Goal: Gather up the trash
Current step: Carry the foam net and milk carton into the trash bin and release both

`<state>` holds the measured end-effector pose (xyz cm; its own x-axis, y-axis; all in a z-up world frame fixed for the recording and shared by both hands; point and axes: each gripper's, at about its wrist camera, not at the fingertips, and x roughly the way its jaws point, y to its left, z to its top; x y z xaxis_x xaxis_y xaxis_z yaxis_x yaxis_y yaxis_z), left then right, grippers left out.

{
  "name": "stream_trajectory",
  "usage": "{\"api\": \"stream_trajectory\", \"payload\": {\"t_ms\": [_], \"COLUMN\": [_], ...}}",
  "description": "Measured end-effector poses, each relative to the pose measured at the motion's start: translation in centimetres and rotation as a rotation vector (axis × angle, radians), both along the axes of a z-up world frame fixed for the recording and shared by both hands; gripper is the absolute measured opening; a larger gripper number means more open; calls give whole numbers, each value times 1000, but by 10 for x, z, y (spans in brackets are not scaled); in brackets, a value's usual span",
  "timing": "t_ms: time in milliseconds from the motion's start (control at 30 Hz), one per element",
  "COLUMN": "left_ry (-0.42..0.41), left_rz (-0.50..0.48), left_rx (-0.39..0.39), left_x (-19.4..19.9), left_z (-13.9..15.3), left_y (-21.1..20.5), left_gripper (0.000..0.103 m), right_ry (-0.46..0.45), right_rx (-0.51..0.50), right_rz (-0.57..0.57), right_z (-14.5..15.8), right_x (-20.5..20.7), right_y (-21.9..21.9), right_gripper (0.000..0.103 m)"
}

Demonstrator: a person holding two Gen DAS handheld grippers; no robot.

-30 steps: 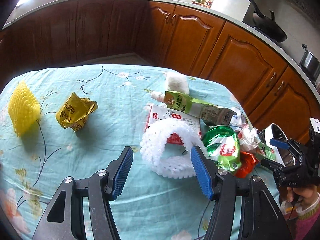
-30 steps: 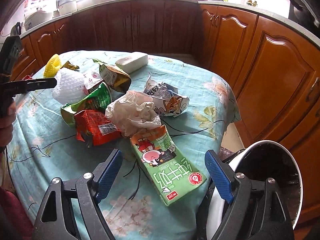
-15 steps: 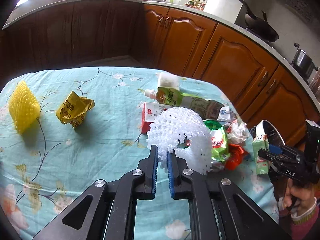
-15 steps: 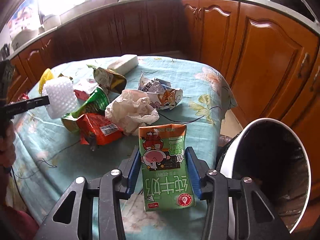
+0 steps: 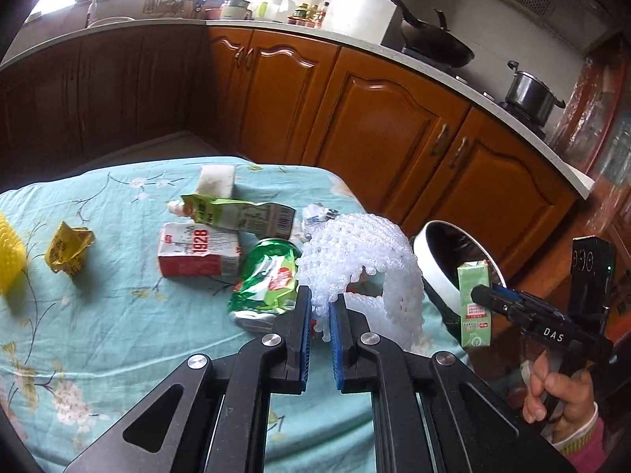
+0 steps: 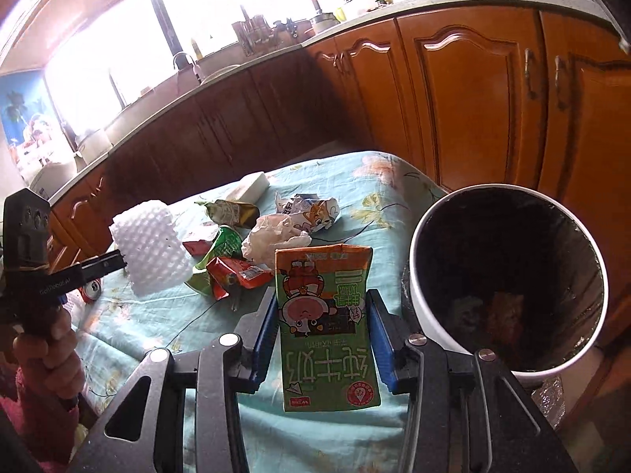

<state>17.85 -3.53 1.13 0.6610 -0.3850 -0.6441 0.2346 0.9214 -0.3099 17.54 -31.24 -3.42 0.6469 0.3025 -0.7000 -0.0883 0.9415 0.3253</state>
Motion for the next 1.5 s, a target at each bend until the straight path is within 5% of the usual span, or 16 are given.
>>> {"api": "stream_trajectory", "payload": {"t_ms": [633,1500], "left_ry": [4,49], "left_rz": [-198,-302], "left_rx": [66,199], "left_x": [59,128], "left_z": [-15,-46], "left_y": [-117,-238], "left_gripper": [8,8], "right_ry": [-62,-18], "right_rx": [32,20], "right_rz": [-303,-381], "right_z": [8,-22], "right_x": [-29,2], "right_y": [-107,-153], "right_gripper": [44,44]}}
